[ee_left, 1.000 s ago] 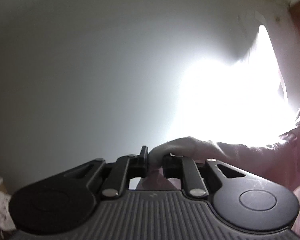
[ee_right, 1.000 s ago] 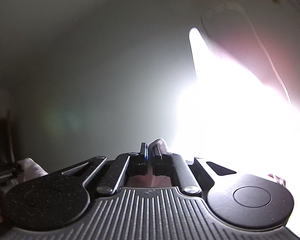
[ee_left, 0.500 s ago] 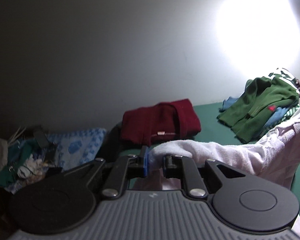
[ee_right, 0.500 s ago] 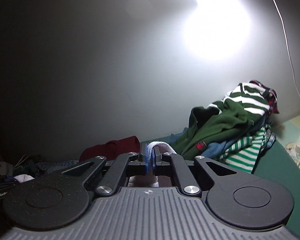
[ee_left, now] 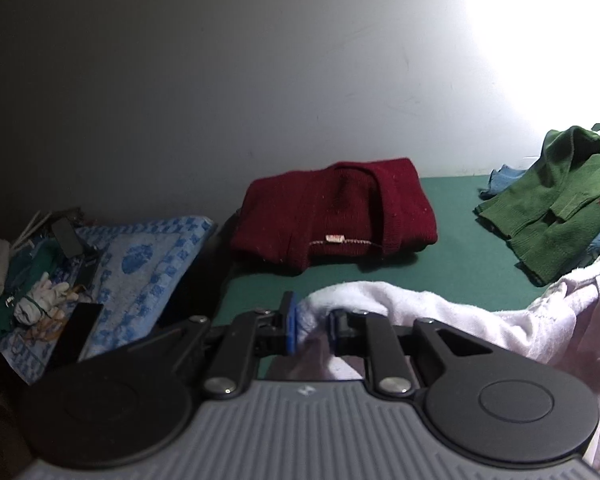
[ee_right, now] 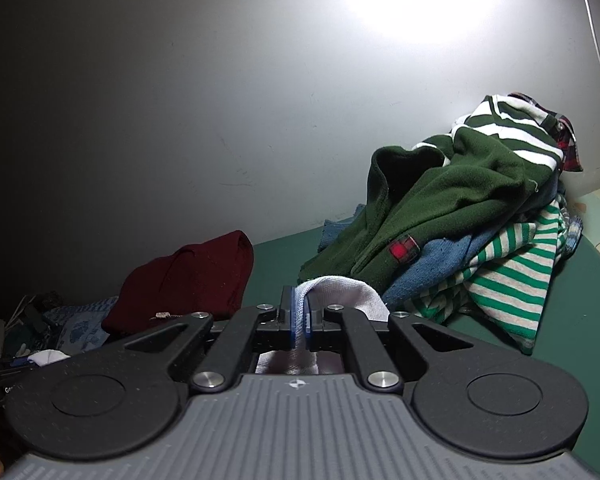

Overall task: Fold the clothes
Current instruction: 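Lift the white polo shirt high with both grippers to shake it out, then lower the shirt onto the table and open the left gripper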

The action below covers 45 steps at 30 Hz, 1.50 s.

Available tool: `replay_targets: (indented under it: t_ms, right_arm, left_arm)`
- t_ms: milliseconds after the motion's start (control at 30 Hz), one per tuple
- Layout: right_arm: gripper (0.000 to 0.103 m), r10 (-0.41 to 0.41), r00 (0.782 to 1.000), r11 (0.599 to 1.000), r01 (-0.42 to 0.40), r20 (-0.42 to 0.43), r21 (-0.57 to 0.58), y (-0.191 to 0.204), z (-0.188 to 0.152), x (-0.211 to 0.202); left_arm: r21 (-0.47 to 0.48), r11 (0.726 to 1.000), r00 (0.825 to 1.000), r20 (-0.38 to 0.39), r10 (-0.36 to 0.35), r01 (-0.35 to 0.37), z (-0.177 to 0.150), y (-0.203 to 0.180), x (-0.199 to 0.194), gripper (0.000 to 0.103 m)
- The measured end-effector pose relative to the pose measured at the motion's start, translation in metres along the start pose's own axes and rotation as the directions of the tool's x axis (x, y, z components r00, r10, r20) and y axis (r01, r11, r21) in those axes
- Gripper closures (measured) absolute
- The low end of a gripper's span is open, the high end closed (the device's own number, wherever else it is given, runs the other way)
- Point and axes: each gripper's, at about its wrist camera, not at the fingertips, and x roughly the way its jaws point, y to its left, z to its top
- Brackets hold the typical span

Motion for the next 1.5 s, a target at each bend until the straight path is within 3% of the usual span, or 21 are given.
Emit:
replay_targets:
  t_ms: [300, 467, 600, 700, 867, 1000, 1133, 1200, 1300, 1367, 1433, 1500]
  right_arm:
    - [0.098, -0.086, 0.993, 0.995, 0.090, -0.082, 0.036, -0.014, -0.006, 0.065]
    - [0.096, -0.133, 0.983, 0.990, 0.137, -0.128, 0.020, -0.017, -0.010, 0.101]
    - [0.074, -0.155, 0.962, 0.988, 0.153, -0.223, -0.027, -0.020, -0.018, 0.125]
    - [0.074, -0.140, 0.960, 0.990, 0.138, -0.243, -0.022, -0.026, -0.019, 0.117]
    - [0.063, -0.167, 0.967, 0.986, 0.161, -0.191, -0.047, -0.044, -0.024, 0.053]
    - [0.061, -0.253, 0.946, 0.964, 0.228, -0.202, -0.137, -0.058, -0.048, 0.010]
    - [0.055, -0.248, 0.942, 0.967, 0.227, -0.227, -0.114, -0.058, -0.068, -0.007]
    - [0.049, -0.236, 0.944, 0.971, 0.220, -0.233, -0.089, -0.055, -0.074, -0.008]
    - [0.049, -0.223, 0.946, 0.975, 0.219, -0.235, -0.046, -0.052, -0.078, 0.001]
    - [0.056, -0.217, 0.947, 0.976, 0.219, -0.236, -0.018, -0.049, -0.080, 0.006]
    - [0.077, -0.231, 0.941, 0.971, 0.237, -0.246, -0.005, -0.048, -0.080, 0.009]
    - [0.090, -0.245, 0.945, 0.969, 0.244, -0.219, -0.034, -0.045, -0.075, 0.005]
  left_arm:
    - [-0.017, 1.000, 0.996, -0.082, 0.025, -0.027, 0.001, -0.001, 0.059, 0.080]
    - [-0.008, 0.999, 0.989, -0.142, 0.036, -0.038, -0.002, -0.001, 0.093, 0.072]
    - [0.016, 0.999, 0.977, -0.211, 0.045, -0.042, -0.010, 0.002, 0.115, 0.068]
    - [0.026, 0.999, 0.978, -0.206, 0.025, -0.020, -0.014, 0.008, 0.104, 0.065]
    - [0.054, 0.999, 0.994, -0.106, -0.003, 0.009, -0.028, 0.017, 0.052, 0.044]
    - [0.035, 0.998, 0.996, -0.081, -0.042, 0.045, -0.048, 0.018, 0.012, 0.042]
    - [0.070, 0.996, 0.997, -0.066, -0.047, 0.052, -0.063, 0.006, -0.012, 0.037]
    - [0.069, 0.992, 0.992, -0.076, -0.101, 0.106, -0.065, -0.002, -0.017, 0.037]
    - [0.100, 0.985, 0.989, -0.062, -0.132, 0.138, -0.067, -0.019, -0.026, 0.036]
    - [0.105, 0.978, 0.983, -0.068, -0.173, 0.180, -0.072, -0.032, -0.029, 0.033]
    - [0.111, 0.970, 0.975, -0.083, -0.206, 0.215, -0.079, -0.045, -0.030, 0.032]
    - [0.120, 0.965, 0.969, -0.108, -0.221, 0.233, -0.086, -0.055, -0.026, 0.030]
